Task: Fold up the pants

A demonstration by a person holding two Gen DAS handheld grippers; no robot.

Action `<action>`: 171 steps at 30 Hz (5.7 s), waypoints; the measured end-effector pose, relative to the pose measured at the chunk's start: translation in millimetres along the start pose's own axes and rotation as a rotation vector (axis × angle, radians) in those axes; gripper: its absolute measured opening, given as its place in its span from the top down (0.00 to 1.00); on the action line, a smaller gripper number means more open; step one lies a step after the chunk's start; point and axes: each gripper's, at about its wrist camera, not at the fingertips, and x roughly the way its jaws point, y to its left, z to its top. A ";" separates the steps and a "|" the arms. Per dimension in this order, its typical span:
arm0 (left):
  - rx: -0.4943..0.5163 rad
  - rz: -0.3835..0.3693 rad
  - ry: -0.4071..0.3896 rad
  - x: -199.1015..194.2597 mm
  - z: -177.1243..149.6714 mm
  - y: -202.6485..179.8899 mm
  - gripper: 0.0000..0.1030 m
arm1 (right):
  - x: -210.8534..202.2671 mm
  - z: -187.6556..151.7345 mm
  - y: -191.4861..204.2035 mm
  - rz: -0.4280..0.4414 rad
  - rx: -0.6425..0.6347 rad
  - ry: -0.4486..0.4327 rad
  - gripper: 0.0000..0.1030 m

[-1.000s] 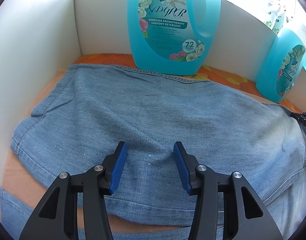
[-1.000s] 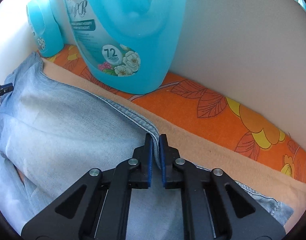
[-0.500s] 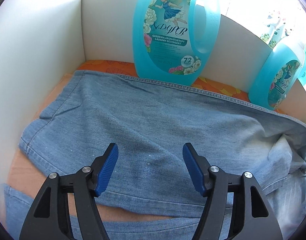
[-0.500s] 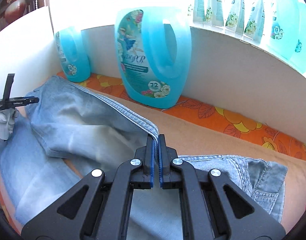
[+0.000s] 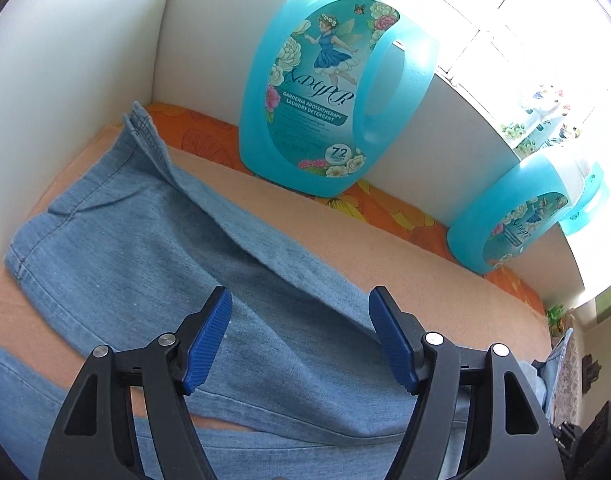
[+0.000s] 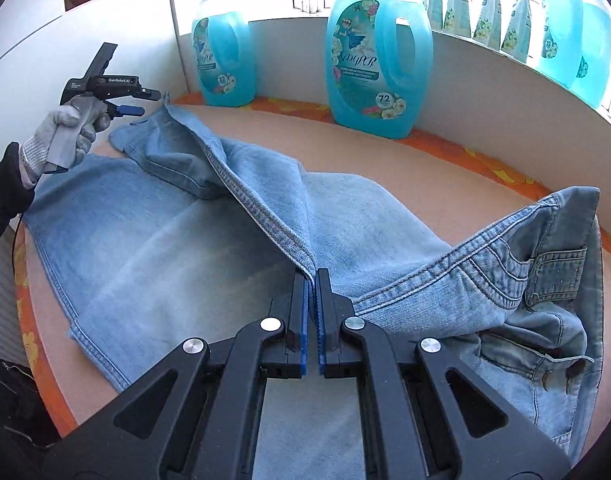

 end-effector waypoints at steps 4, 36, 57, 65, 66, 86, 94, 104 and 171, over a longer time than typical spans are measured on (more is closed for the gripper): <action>-0.064 -0.030 0.016 13.6 1.7 3.8 0.31 | -6.5 3.1 -2.3 -0.012 -0.001 -0.021 0.96; -0.073 -0.021 -0.176 2.4 16.8 11.2 0.97 | -6.0 5.5 -4.2 -0.072 0.002 -0.055 0.96; -0.021 -0.123 -0.331 -169.2 -137.9 44.0 0.97 | -62.9 -53.9 24.1 -0.138 0.075 -0.089 0.96; -0.041 -0.093 -0.281 -178.6 -193.5 64.6 0.97 | -60.3 -105.0 43.1 -0.121 0.138 -0.040 0.96; -0.037 -0.086 -0.275 -178.7 -198.9 66.5 0.97 | -60.3 -110.7 44.6 -0.120 0.144 -0.034 0.96; -0.038 -0.065 -0.167 -157.2 -230.4 91.8 0.97 | -114.2 -165.9 14.8 -0.138 0.431 -0.103 0.44; -0.033 -0.074 -0.164 -159.4 -231.7 93.2 0.97 | -156.1 -176.6 -83.0 -0.322 0.670 -0.155 0.34; -0.035 -0.071 -0.165 -162.6 -233.3 93.6 0.97 | -143.9 -175.5 -207.5 -0.443 0.814 -0.069 0.29; -0.181 -0.023 -0.273 -204.7 -239.0 173.6 0.81 | -47.4 23.0 143.0 0.002 -0.029 -0.049 0.62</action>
